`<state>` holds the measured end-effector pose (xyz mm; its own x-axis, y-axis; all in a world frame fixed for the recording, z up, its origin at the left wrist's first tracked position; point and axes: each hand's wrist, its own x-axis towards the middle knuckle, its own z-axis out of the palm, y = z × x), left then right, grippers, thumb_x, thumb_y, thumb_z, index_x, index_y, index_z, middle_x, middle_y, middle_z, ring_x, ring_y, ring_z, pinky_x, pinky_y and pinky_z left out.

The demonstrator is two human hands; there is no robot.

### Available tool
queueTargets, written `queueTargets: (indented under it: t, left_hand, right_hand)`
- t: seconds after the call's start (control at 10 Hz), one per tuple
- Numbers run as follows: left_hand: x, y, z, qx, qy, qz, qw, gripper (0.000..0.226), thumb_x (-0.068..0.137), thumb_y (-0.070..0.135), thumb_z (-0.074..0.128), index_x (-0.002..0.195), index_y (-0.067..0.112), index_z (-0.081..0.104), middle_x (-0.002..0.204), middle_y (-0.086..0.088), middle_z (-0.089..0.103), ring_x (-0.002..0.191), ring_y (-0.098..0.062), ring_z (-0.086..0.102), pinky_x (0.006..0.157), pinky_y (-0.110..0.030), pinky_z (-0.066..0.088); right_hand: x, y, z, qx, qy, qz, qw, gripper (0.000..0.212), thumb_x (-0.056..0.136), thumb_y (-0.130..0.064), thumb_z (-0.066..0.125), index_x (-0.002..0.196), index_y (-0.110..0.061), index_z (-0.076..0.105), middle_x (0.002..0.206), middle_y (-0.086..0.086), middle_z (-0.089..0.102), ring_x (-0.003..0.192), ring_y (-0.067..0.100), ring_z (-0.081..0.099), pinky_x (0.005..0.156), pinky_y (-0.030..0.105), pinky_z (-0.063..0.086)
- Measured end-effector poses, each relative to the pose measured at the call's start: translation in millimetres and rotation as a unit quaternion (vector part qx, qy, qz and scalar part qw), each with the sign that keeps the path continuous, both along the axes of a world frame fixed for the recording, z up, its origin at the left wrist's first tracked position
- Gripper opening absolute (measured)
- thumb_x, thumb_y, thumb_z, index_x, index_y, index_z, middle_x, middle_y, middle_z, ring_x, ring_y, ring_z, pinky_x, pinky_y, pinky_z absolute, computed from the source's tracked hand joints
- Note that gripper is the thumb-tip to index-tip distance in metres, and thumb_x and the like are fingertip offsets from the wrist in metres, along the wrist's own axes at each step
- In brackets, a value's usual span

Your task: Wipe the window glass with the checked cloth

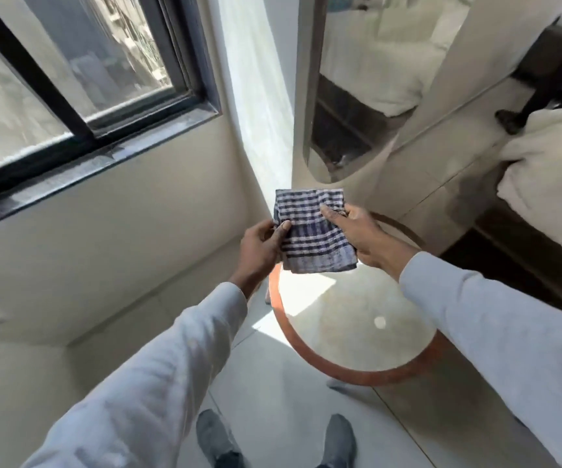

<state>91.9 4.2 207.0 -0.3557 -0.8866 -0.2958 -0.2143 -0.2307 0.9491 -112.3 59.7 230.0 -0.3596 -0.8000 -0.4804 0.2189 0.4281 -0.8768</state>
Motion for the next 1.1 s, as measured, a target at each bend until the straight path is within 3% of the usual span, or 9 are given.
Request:
queueTargets:
  t: [0.2, 0.3, 0.4, 0.5, 0.6, 0.7, 0.8, 1.0, 1.1]
  left_hand:
    - [-36, 17, -167, 0.061, -0.041, 0.009, 0.997, 0.020, 0.110, 0.026, 0.071, 0.113, 0.008, 0.081, 0.107, -0.005, 0.084, 0.098, -0.023, 0.083, 0.078, -0.041, 0.072]
    - [-51, 18, -236, 0.094, -0.065, 0.002, 0.993, 0.025, 0.110, 0.026, 0.072, 0.102, 0.002, 0.075, 0.092, -0.002, 0.078, 0.071, -0.005, 0.077, 0.055, -0.029, 0.065]
    - [-64, 14, -285, 0.122, -0.067, -0.016, 0.990, 0.018, 0.111, 0.025, 0.071, 0.096, 0.014, 0.072, 0.087, 0.006, 0.081, 0.066, -0.002, 0.078, 0.056, -0.028, 0.066]
    - [-74, 5, -312, 0.151, -0.051, -0.008, 0.987, 0.015, 0.110, 0.023, 0.071, 0.097, 0.017, 0.074, 0.081, 0.012, 0.083, 0.067, -0.006, 0.081, 0.055, -0.029, 0.066]
    - [-79, -2, -329, 0.105, -0.130, -0.014, 0.986, 0.019, 0.105, 0.032, 0.077, 0.090, 0.020, 0.076, 0.089, 0.006, 0.080, 0.067, -0.015, 0.077, 0.053, -0.032, 0.065]
    - [-85, -7, -338, 0.074, -0.189, -0.027, 0.979, 0.022, 0.102, 0.037, 0.081, 0.095, 0.015, 0.079, 0.099, -0.004, 0.081, 0.088, -0.032, 0.080, 0.075, -0.050, 0.071]
    - [-85, -12, -344, 0.032, -0.253, -0.047, 0.966, 0.027, 0.099, 0.041, 0.083, 0.098, 0.015, 0.080, 0.102, -0.004, 0.083, 0.100, -0.033, 0.078, 0.089, -0.048, 0.065]
    - [-79, -11, -343, -0.066, -0.397, -0.085, 0.912, 0.040, 0.096, 0.065, 0.076, 0.105, 0.030, 0.059, 0.114, 0.005, 0.074, 0.098, -0.026, 0.066, 0.080, -0.038, 0.049]
    - [-71, -13, -324, -0.157, -0.441, -0.089, 0.879, 0.061, 0.101, 0.077, 0.057, 0.140, 0.030, 0.053, 0.144, 0.004, 0.062, 0.135, -0.027, 0.060, 0.098, -0.046, 0.054]
  right_hand:
    - [-33, 13, -170, 0.057, 0.023, 0.022, 0.998, 0.016, 0.104, -0.015, 0.076, 0.118, -0.022, 0.075, 0.123, 0.013, 0.083, 0.111, 0.033, 0.081, 0.098, 0.049, 0.067]
    - [-48, 18, -241, 0.098, 0.041, 0.011, 0.994, 0.024, 0.103, -0.006, 0.070, 0.109, -0.028, 0.074, 0.120, 0.011, 0.083, 0.106, 0.032, 0.081, 0.094, 0.047, 0.067]
    - [-57, 19, -297, 0.105, 0.060, -0.013, 0.993, 0.023, 0.104, 0.001, 0.068, 0.119, -0.015, 0.073, 0.120, 0.013, 0.081, 0.096, 0.026, 0.079, 0.094, 0.045, 0.066]
    - [-62, 16, -336, 0.113, 0.145, -0.036, 0.982, 0.027, 0.099, -0.008, 0.080, 0.125, -0.008, 0.075, 0.124, 0.016, 0.080, 0.107, 0.029, 0.076, 0.102, 0.046, 0.063]
    - [-63, 15, -357, 0.140, 0.224, -0.069, 0.962, 0.046, 0.090, -0.019, 0.092, 0.131, -0.006, 0.077, 0.123, 0.013, 0.080, 0.108, 0.024, 0.070, 0.097, 0.033, 0.056]
    - [-63, 12, -368, 0.153, 0.250, -0.074, 0.953, 0.048, 0.088, -0.017, 0.093, 0.131, -0.003, 0.077, 0.126, 0.016, 0.081, 0.113, 0.028, 0.074, 0.095, 0.029, 0.052]
    - [-64, 11, -376, 0.166, 0.270, -0.057, 0.947, 0.043, 0.091, -0.018, 0.090, 0.130, -0.004, 0.076, 0.127, 0.018, 0.079, 0.120, 0.033, 0.075, 0.095, 0.030, 0.052]
    - [-64, 11, -369, 0.203, 0.406, 0.052, 0.890, 0.047, 0.100, -0.032, 0.079, 0.137, -0.011, 0.061, 0.140, 0.013, 0.064, 0.129, 0.036, 0.060, 0.098, 0.040, 0.051]
    - [-58, 12, -341, 0.171, 0.531, 0.086, 0.826, 0.064, 0.107, -0.044, 0.064, 0.162, -0.016, 0.046, 0.163, 0.009, 0.052, 0.149, 0.034, 0.046, 0.115, 0.047, 0.047]
